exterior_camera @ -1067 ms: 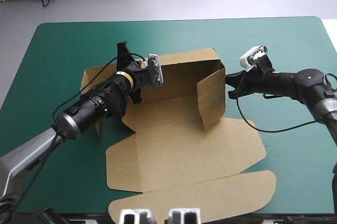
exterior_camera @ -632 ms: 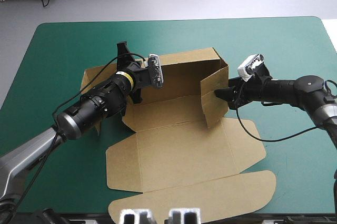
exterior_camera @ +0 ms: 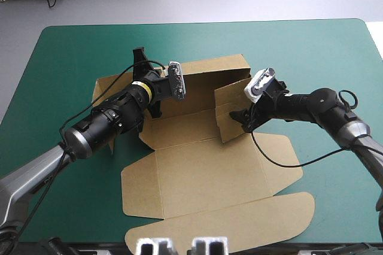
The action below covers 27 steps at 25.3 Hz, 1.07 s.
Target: Fold the box
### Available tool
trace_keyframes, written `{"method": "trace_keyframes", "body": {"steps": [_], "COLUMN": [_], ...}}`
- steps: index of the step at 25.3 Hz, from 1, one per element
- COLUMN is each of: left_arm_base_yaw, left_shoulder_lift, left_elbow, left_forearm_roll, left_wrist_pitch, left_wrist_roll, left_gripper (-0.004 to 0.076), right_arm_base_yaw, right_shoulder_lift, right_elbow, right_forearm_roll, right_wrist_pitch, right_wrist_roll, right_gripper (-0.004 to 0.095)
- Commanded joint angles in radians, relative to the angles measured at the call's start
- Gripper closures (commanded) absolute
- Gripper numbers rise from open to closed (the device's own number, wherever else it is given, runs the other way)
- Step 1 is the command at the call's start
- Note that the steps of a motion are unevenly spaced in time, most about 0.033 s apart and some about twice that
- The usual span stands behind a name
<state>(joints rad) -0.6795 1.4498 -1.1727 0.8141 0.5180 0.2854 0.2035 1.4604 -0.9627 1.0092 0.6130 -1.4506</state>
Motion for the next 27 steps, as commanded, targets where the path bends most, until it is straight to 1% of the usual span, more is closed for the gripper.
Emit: {"method": "trace_keyframes", "body": {"steps": [1, 4, 5, 6, 7, 8, 9, 13, 17, 21, 27], "left_arm_base_yaw": [-0.005, -0.025, -0.046, -0.059, -0.083, -0.092, -0.099, -0.101, -0.101, -0.101, -0.101], "left_shoulder_lift": [-0.039, -0.039, -0.039, -0.039, -0.039, -0.039, -0.039, -0.039, -0.041, -0.041, -0.041], "left_elbow": [-0.028, -0.028, -0.028, -0.028, -0.028, -0.028, -0.028, -0.028, -0.028, -0.028, -0.028], "left_forearm_roll": [0.0, -0.013, -0.013, -0.013, -0.022, -0.027, -0.032, -0.032, -0.04, -0.04, -0.04], "left_wrist_pitch": [-0.042, -0.053, -0.053, -0.053, -0.047, -0.043, -0.035, -0.027, -0.026, -0.03, -0.035], "left_wrist_roll": [-0.008, -0.008, -0.008, -0.008, -0.008, -0.008, -0.008, -0.008, -0.008, -0.008, -0.008], "left_gripper": [0.0733, 0.0733, 0.0733, 0.0733, 0.0733, 0.0733, 0.0733, 0.0733, 0.0733, 0.0734, 0.0733], "right_arm_base_yaw": [0.044, 0.063, 0.063, 0.063, 0.063, 0.063, 0.063, 0.063, 0.063, 0.063, 0.063], "right_shoulder_lift": [-0.036, -0.036, -0.036, -0.036, -0.036, -0.036, -0.036, -0.036, -0.036, -0.036, -0.036], "right_elbow": [-0.029, -0.029, -0.029, -0.029, -0.029, -0.029, -0.029, -0.029, -0.029, -0.029, -0.029], "right_forearm_roll": [0.022, 0.019, 0.019, 0.019, 0.007, 0.0, -0.011, -0.023, -0.027, -0.049, -0.062], "right_wrist_pitch": [-0.155, -0.282, -0.31, -0.312, -0.302, -0.284, -0.268, -0.264, -0.264, -0.264, -0.262], "right_wrist_roll": [0.097, 0.144, 0.149, 0.149, 0.149, 0.149, 0.145, 0.138, 0.138, 0.138, 0.142], "right_gripper": [0.014, 0.0142, 0.0158, 0.0183, 0.0259, 0.0299, 0.0371, 0.0516, 0.0745, 0.0915, 0.0927]}}
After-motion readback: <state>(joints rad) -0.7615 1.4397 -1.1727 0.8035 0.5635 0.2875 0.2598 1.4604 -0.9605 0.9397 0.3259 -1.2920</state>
